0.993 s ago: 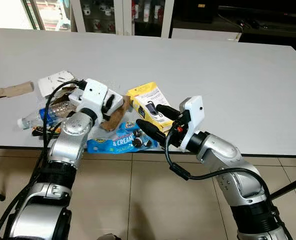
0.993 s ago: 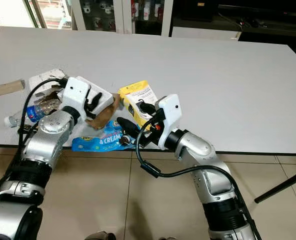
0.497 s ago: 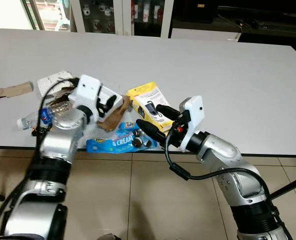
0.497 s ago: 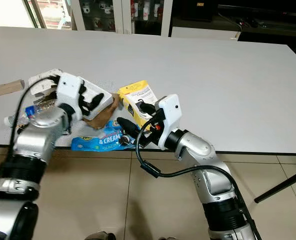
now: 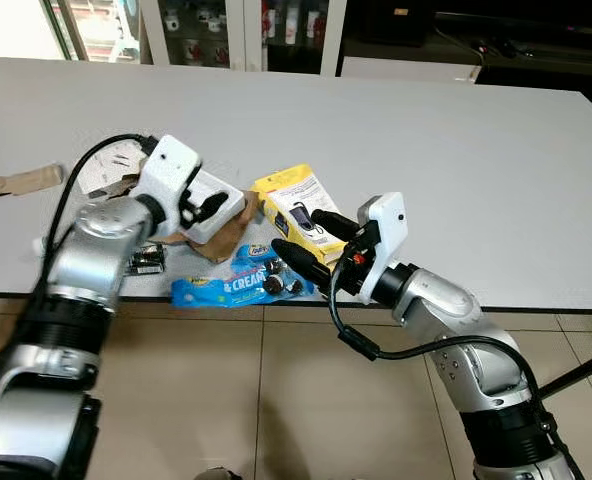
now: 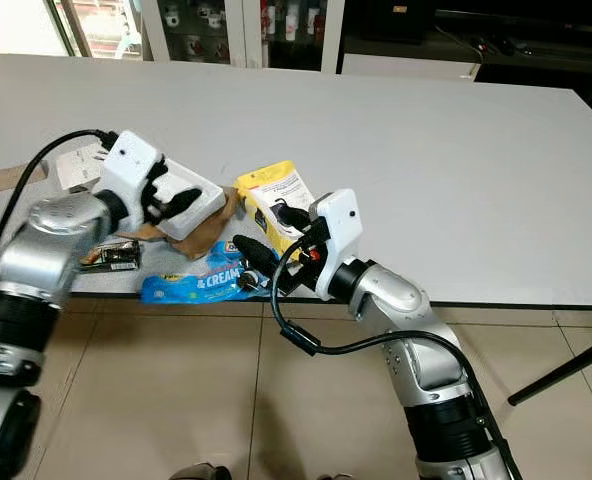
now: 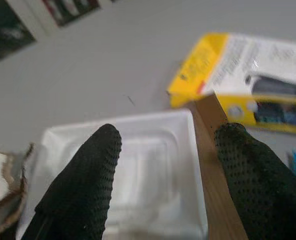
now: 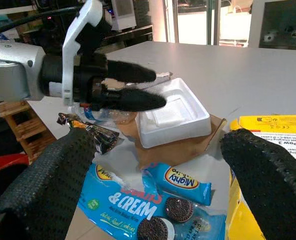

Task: Picking trash to rubbish bin

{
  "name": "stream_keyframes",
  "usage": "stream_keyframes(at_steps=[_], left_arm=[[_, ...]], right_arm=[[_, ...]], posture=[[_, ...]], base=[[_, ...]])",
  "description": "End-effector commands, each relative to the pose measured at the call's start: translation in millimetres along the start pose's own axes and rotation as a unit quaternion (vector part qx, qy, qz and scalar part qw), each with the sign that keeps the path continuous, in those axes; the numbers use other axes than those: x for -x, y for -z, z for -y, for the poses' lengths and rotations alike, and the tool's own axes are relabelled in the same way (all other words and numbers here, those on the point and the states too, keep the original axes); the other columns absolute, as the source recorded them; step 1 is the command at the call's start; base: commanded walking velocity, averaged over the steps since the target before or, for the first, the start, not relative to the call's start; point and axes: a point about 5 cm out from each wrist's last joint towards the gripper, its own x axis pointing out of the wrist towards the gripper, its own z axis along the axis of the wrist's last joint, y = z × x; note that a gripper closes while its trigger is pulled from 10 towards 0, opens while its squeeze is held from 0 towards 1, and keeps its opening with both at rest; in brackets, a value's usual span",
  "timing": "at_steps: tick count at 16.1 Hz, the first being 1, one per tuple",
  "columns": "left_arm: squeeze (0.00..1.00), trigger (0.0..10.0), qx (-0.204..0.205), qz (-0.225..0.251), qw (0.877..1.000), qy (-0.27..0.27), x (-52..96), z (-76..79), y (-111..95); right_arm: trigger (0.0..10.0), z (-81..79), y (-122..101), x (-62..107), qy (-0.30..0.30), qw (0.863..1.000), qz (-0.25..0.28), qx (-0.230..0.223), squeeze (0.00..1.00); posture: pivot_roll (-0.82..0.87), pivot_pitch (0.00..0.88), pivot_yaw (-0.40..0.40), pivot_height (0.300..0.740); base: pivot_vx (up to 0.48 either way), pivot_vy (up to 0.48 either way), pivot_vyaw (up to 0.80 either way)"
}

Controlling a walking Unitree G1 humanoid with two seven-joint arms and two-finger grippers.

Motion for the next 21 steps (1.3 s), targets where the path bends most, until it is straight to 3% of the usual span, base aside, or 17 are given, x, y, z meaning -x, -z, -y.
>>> stream_keyframes(at_steps=[1,3,10,17,21], left_arm=[[0.0,10.0,-0.011,-0.009,1.0,0.023,-1.5,1.3,-4.0],[0.0,10.0,-0.002,-0.033,0.999,0.03,-2.7,2.3,1.9],[0.0,10.0,0.014,-0.044,0.997,0.064,-9.0,12.9,9.5],[0.0,10.0,-0.036,-0.07,0.995,0.054,-26.0,16.8,1.6],[0.0,10.0,-0.038,-0.074,0.995,0.047,-33.4,16.7,-2.0]], right_arm=[[10.0,-0.1,-1.4,-1.4,-0.006,1.0,0.002,0.006,0.0],[10.0,-0.1,-0.8,-1.1,-0.006,1.0,0.0,0.006,0.0],[10.0,-1.4,0.1,-0.5,-0.008,1.0,-0.002,0.007,0.0],[10.0,-3.5,0.8,-0.3,-0.01,1.0,0.0,0.004,0.0],[10.0,-3.9,0.6,-0.2,-0.009,1.0,0.0,0.005,0.0]], posture=[[-0.01,0.061,-0.035,0.74],[-0.01,0.061,-0.036,0.74],[-0.01,0.064,-0.037,0.74],[-0.02,0.068,-0.034,0.74],[-0.02,0.071,-0.03,0.74]], base=[[0.0,0.0,0.0],[0.0,0.0,0.0],[0.0,0.0,0.0],[0.0,0.0,0.0],[0.0,0.0,0.0]])
